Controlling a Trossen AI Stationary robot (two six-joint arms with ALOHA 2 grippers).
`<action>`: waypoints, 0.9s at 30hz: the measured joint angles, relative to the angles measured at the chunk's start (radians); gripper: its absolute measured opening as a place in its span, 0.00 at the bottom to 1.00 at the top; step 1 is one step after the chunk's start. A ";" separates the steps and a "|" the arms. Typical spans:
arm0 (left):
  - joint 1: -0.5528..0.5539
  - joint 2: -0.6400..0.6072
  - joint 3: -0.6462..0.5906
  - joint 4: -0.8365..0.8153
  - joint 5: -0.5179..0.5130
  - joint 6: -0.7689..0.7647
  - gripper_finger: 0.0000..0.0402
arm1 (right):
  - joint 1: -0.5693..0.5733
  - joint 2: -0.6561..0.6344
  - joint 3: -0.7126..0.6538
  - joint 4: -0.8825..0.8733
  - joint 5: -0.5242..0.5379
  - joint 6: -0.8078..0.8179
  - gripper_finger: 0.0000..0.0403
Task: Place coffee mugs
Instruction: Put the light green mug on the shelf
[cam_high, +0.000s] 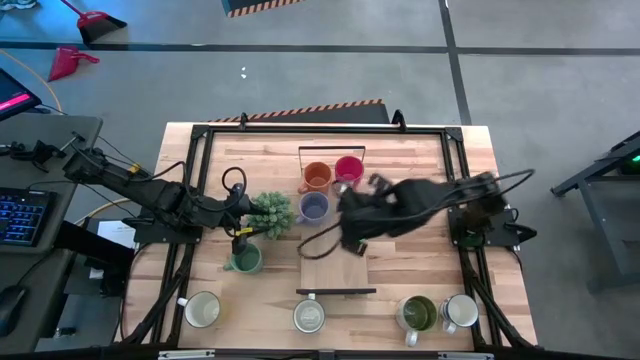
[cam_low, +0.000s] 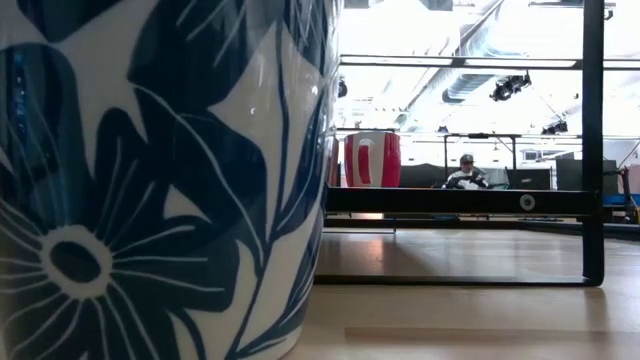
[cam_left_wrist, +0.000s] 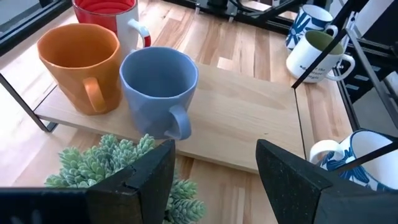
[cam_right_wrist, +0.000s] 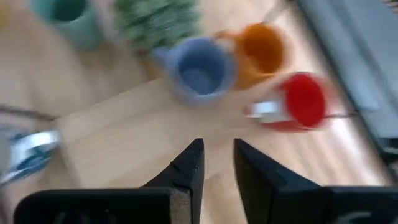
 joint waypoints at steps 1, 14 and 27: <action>0.000 0.000 0.000 0.000 -0.001 -0.009 0.53 | -0.002 -0.043 -0.040 0.002 0.026 0.017 0.18; 0.000 0.000 0.000 -0.070 0.065 0.012 0.53 | 0.021 -0.649 -0.914 0.547 -0.082 0.068 0.18; -0.003 0.010 0.000 -0.416 0.405 -0.472 0.53 | 0.065 -0.877 -1.305 0.757 -0.217 0.153 0.18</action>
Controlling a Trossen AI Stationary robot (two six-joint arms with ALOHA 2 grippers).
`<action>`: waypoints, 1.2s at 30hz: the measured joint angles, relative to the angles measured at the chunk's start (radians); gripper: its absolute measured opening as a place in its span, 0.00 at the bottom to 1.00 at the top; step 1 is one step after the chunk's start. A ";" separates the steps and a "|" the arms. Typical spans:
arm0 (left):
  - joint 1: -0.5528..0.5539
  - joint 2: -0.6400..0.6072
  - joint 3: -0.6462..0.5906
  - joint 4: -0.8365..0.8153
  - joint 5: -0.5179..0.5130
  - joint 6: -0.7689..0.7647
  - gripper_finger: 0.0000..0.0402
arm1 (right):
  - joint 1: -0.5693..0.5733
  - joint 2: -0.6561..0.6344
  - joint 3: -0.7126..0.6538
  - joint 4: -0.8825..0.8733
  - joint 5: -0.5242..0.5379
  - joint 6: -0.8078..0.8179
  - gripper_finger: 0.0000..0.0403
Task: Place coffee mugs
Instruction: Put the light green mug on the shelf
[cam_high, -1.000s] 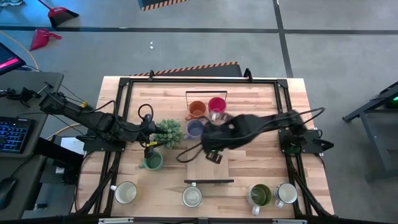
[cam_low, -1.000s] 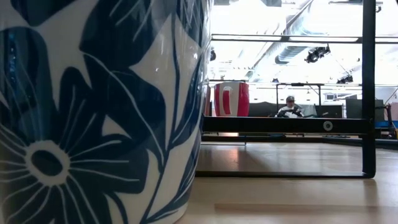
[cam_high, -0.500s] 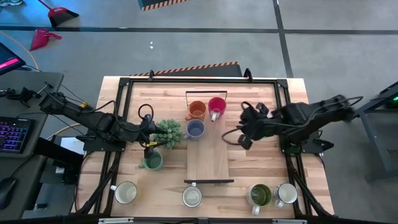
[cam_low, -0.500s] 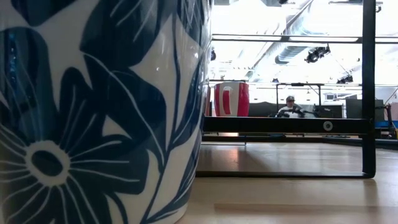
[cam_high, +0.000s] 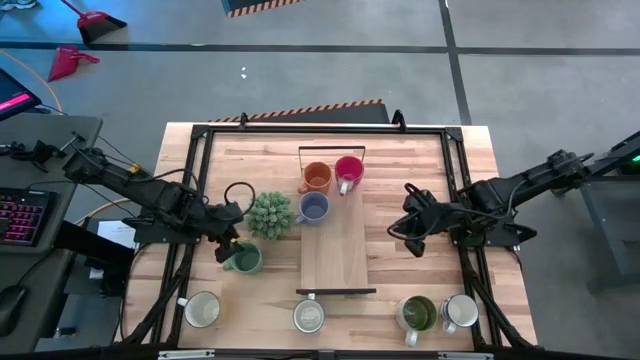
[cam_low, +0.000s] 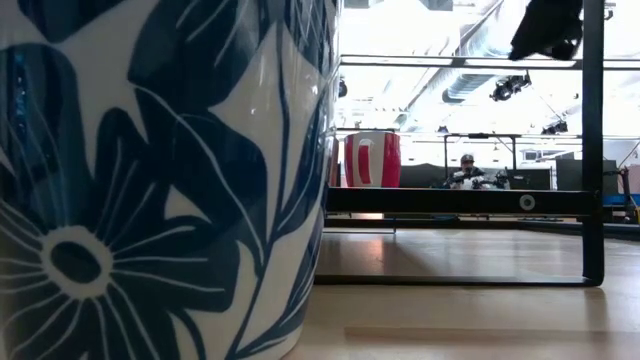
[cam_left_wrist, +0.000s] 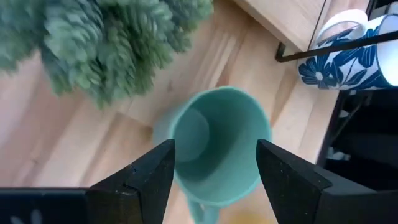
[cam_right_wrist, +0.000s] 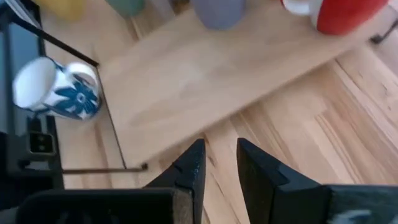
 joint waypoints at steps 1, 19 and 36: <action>0.000 0.011 0.000 0.001 0.005 -0.025 0.53 | 0.000 -0.006 -0.011 -0.006 -0.007 0.000 0.18; 0.001 0.380 0.000 -0.018 0.041 -0.117 0.53 | 0.000 -0.011 -0.035 -0.140 -0.029 -0.097 0.18; 0.058 0.410 0.000 0.005 0.034 -0.080 0.36 | -0.001 -0.011 -0.035 -0.184 -0.028 -0.138 0.18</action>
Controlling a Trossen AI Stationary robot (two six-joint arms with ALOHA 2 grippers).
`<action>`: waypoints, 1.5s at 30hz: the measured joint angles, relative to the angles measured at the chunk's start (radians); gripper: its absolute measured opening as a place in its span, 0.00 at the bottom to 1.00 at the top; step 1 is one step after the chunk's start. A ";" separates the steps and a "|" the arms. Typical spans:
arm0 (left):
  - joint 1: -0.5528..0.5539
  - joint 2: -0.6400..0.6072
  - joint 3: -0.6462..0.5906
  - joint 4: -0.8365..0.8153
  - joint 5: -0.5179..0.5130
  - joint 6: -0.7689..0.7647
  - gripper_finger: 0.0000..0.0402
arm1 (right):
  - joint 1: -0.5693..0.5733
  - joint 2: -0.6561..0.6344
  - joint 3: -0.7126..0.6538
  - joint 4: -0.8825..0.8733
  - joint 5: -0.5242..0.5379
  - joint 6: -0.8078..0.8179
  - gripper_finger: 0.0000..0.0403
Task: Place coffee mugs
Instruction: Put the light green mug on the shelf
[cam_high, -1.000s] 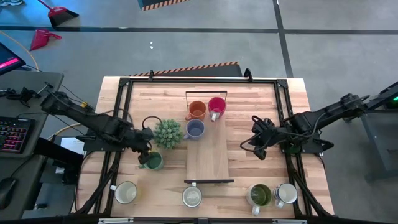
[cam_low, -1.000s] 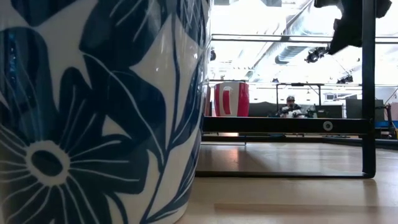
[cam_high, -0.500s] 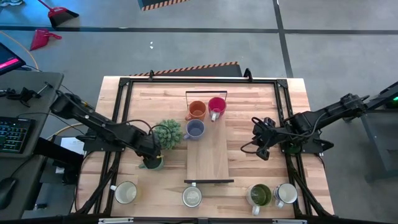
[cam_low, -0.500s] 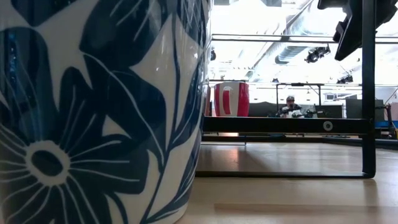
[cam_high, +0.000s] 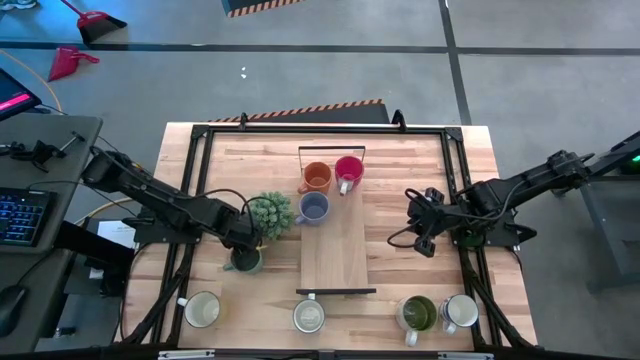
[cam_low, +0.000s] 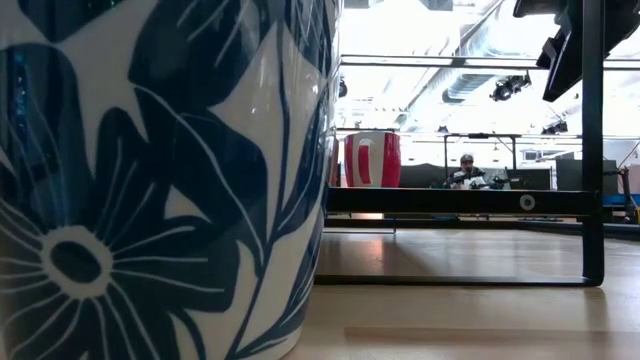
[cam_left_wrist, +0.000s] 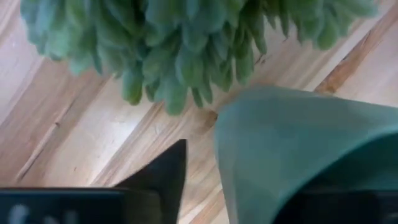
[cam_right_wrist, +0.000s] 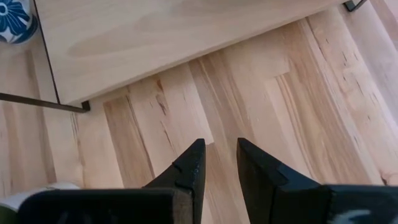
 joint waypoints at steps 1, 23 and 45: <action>0.002 0.000 0.000 0.000 0.002 0.008 0.31 | 0.000 0.000 0.000 -0.003 0.000 0.001 0.18; -0.003 -0.091 0.158 -0.027 0.018 0.035 0.02 | 0.000 0.000 0.000 -0.115 0.048 0.007 0.18; 0.184 0.344 0.937 -0.351 -0.215 0.443 0.02 | -0.009 0.000 0.000 -0.106 0.122 0.051 0.18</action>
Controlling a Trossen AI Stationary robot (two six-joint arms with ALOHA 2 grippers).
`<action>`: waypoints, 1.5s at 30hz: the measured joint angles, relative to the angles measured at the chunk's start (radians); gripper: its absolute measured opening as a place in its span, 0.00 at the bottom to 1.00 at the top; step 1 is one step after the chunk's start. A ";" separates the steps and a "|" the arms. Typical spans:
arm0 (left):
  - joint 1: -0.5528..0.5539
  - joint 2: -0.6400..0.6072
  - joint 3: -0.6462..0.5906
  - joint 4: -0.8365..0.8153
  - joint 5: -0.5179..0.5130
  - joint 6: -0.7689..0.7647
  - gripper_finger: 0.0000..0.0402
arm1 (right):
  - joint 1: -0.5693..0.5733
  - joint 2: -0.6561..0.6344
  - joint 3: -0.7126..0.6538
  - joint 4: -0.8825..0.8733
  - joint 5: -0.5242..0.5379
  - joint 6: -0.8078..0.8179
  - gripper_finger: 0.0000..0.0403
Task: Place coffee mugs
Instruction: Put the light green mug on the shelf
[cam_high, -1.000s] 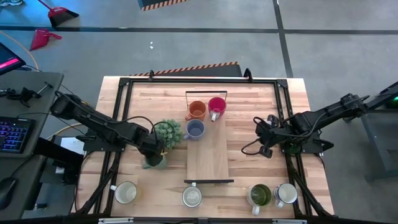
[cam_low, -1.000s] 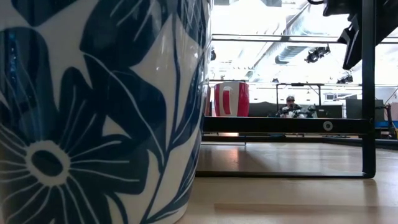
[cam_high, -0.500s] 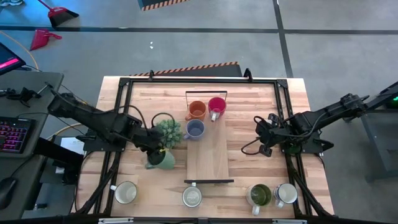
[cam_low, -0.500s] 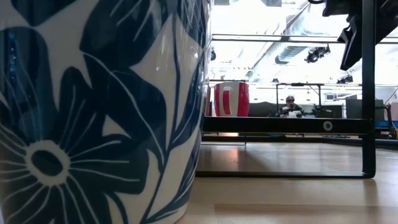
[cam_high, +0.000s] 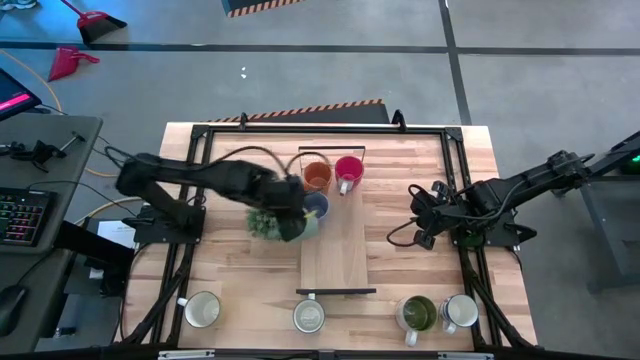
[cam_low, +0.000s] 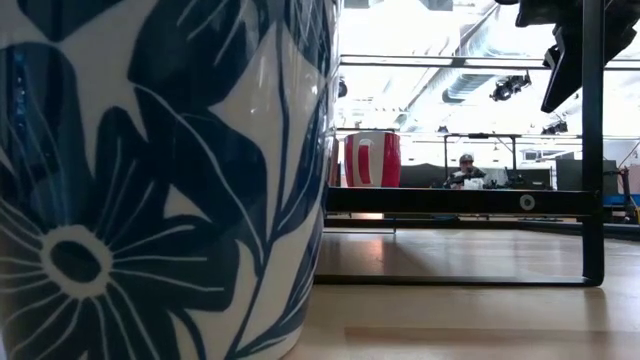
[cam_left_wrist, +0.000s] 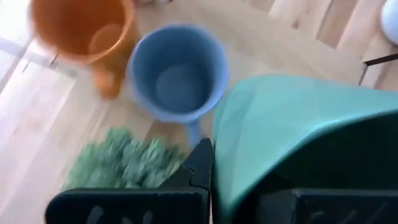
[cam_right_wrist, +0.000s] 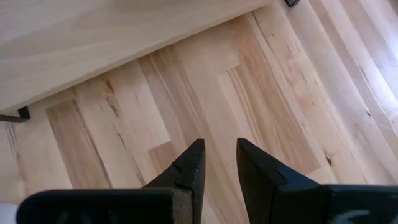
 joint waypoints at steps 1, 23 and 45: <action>0.004 0.026 0.026 0.003 0.008 0.021 0.02 | 0.000 0.000 0.000 -0.001 -0.001 0.000 0.18; -0.049 0.312 0.121 0.034 0.085 0.092 0.02 | 0.000 0.000 0.000 -0.007 -0.002 -0.009 0.18; -0.056 0.371 0.121 0.024 0.081 0.091 0.02 | 0.000 0.000 0.000 -0.001 -0.018 -0.008 0.18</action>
